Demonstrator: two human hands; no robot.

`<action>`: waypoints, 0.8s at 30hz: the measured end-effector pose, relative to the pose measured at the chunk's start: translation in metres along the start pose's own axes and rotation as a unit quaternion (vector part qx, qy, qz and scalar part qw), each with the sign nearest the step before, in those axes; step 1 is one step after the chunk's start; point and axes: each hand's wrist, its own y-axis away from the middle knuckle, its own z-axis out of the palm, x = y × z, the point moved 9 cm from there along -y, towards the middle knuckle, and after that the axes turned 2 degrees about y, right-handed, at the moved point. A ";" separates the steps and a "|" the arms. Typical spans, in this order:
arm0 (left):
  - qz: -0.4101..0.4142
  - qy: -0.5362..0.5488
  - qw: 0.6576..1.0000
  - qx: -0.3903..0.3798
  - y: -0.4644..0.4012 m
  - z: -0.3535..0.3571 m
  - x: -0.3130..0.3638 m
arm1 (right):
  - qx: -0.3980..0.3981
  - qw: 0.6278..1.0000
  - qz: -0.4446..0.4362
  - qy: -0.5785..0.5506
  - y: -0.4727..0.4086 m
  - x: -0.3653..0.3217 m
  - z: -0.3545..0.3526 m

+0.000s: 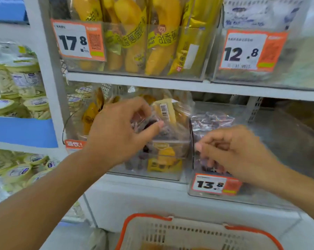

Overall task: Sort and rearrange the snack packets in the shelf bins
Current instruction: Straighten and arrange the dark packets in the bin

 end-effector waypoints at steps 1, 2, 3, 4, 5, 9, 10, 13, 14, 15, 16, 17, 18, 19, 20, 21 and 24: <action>0.009 -0.051 0.999 0.005 -0.005 0.000 -0.003 | 0.028 0.999 -0.009 0.019 -0.013 -0.010 -0.006; 0.011 -0.085 0.996 -0.039 -0.006 0.012 -0.009 | 0.042 0.998 -0.008 0.048 -0.027 -0.017 -0.008; 0.009 -0.099 0.991 -0.091 -0.005 0.029 -0.017 | 0.046 0.996 0.006 0.081 -0.044 -0.017 -0.006; 0.005 -0.097 0.986 -0.132 -0.003 0.043 -0.023 | 0.037 0.995 0.023 0.092 -0.060 -0.015 -0.001; 0.003 -0.088 0.983 -0.159 -0.001 0.055 -0.027 | 0.031 0.996 0.043 0.075 -0.076 -0.011 0.006; 0.008 -0.032 0.992 -0.122 -0.010 0.057 -0.031 | 0.065 0.996 0.048 0.031 -0.115 -0.004 0.022; 0.013 -0.025 0.993 -0.116 -0.011 0.056 -0.032 | 0.078 0.995 0.027 0.057 -0.120 -0.007 0.022; 0.023 -0.011 0.992 -0.127 -0.007 0.055 -0.039 | 0.096 0.987 -0.040 0.125 -0.128 -0.014 0.023; 0.025 -0.004 0.991 -0.131 -0.004 0.054 -0.041 | 0.099 0.982 -0.054 0.152 -0.128 -0.016 0.024; 0.027 0.003 0.991 -0.133 -0.002 0.053 -0.042 | 0.103 0.977 -0.061 0.174 -0.128 -0.016 0.025; 0.028 0.006 0.991 -0.134 0.000 0.052 -0.044 | 0.107 0.975 -0.070 0.183 -0.127 -0.017 0.026; 0.030 0.005 0.991 -0.133 0.001 0.051 -0.044 | 0.111 0.973 -0.079 0.187 -0.124 -0.019 0.026; 0.034 0.001 0.991 -0.127 0.002 0.051 -0.044 | 0.114 0.970 -0.093 0.196 -0.120 -0.021 0.026; 0.035 -0.003 0.992 -0.119 0.002 0.051 -0.045 | 0.115 0.964 -0.113 0.212 -0.115 -0.024 0.027; 0.032 -0.004 0.993 -0.109 0.003 0.050 -0.045 | 0.115 0.957 -0.135 0.231 -0.109 -0.027 0.028; 0.027 0.003 0.995 -0.098 0.003 0.049 -0.046 | 0.114 0.949 -0.156 0.248 -0.103 -0.030 0.029; 0.012 0.028 0.998 -0.057 0.003 0.045 -0.047 | 0.121 0.924 -0.219 0.290 -0.082 -0.045 0.027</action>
